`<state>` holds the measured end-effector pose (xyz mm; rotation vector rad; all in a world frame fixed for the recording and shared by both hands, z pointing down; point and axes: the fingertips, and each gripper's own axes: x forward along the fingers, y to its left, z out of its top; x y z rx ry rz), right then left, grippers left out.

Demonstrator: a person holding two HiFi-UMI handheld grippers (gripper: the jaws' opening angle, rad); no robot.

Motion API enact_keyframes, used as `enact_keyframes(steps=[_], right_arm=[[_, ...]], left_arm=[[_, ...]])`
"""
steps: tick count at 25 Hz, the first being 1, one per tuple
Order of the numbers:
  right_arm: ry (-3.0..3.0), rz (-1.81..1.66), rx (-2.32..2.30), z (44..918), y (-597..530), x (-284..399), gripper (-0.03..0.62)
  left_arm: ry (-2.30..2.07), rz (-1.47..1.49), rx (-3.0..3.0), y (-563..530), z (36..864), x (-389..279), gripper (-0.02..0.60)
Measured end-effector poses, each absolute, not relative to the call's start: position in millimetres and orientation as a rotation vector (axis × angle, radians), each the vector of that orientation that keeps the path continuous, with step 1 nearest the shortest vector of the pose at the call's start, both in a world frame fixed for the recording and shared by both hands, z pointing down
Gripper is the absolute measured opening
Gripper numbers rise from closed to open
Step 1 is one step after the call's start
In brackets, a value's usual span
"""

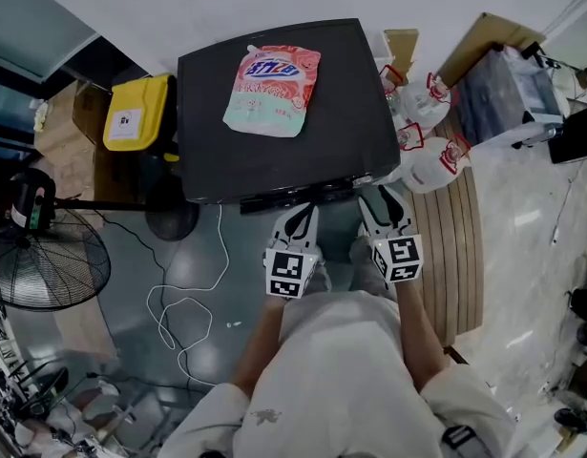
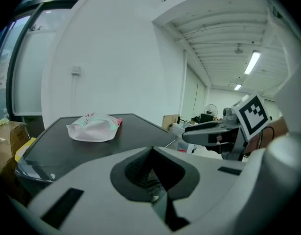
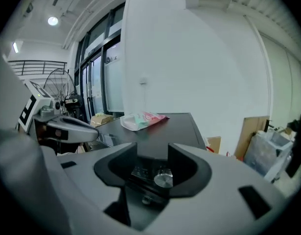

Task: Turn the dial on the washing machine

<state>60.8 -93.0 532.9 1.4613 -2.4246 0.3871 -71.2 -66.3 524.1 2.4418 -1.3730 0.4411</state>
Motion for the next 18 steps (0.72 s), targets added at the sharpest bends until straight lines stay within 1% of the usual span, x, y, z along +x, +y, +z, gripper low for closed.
enact_keyframes(steps=[7, 18], right_arm=[[-2.417, 0.329, 1.526, 508, -82, 56, 0.196], [-2.402, 0.266, 1.603, 485, -72, 53, 0.19]], left_arm=[[-1.378, 0.401, 2.507, -66, 498, -81, 0.014], [-1.385, 0.363, 2.571, -65, 478, -91, 0.014]])
